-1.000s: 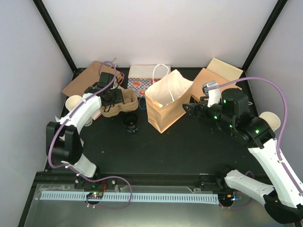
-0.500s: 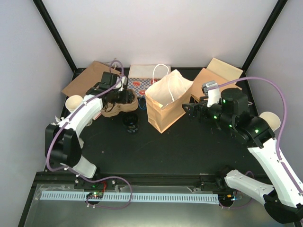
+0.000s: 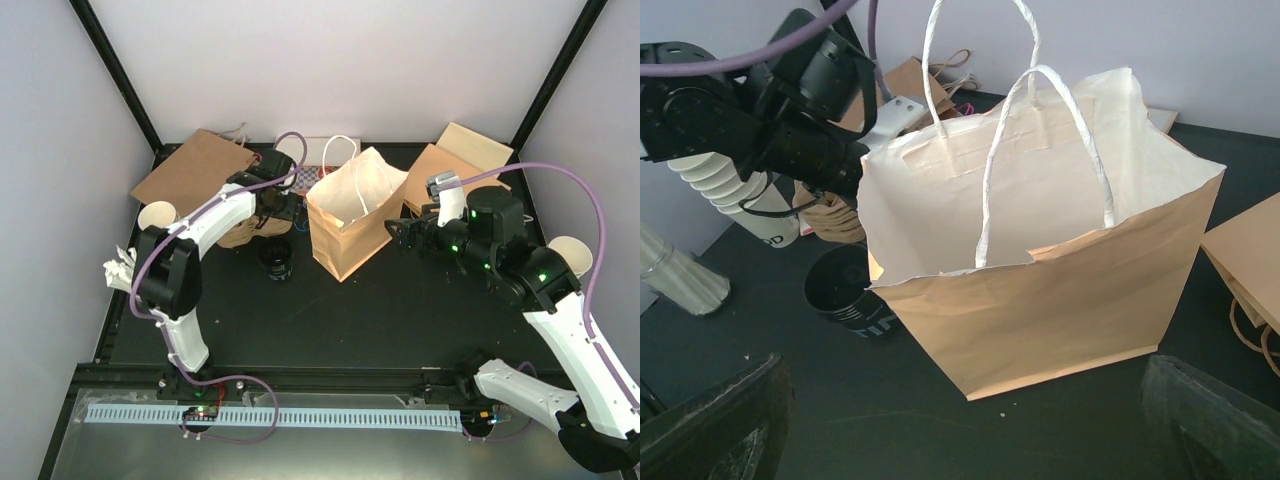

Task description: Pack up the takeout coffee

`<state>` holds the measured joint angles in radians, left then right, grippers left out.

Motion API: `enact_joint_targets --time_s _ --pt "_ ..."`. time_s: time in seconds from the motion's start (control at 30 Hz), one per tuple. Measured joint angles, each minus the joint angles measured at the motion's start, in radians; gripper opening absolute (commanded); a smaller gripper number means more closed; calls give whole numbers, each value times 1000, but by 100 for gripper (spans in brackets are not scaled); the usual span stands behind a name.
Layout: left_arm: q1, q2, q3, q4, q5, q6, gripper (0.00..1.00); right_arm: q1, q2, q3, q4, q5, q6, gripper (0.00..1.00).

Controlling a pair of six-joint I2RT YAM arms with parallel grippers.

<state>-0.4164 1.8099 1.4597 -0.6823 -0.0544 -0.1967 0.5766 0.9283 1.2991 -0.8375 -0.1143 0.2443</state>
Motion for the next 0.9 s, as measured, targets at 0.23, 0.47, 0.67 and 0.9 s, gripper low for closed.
enact_joint_targets --time_s 0.23,0.47,0.67,0.9 --pt "-21 68 36 -45 -104 -1 66 0 0 0 0 0 -1 97" --pt "-30 56 42 -53 -176 -11 58 0 0 0 0 0 -3 97" --pt "-30 -11 39 -49 -228 -16 55 0 0 0 0 0 -3 97" --pt "-30 -45 27 -43 -265 -21 44 0 0 0 0 0 -3 97"
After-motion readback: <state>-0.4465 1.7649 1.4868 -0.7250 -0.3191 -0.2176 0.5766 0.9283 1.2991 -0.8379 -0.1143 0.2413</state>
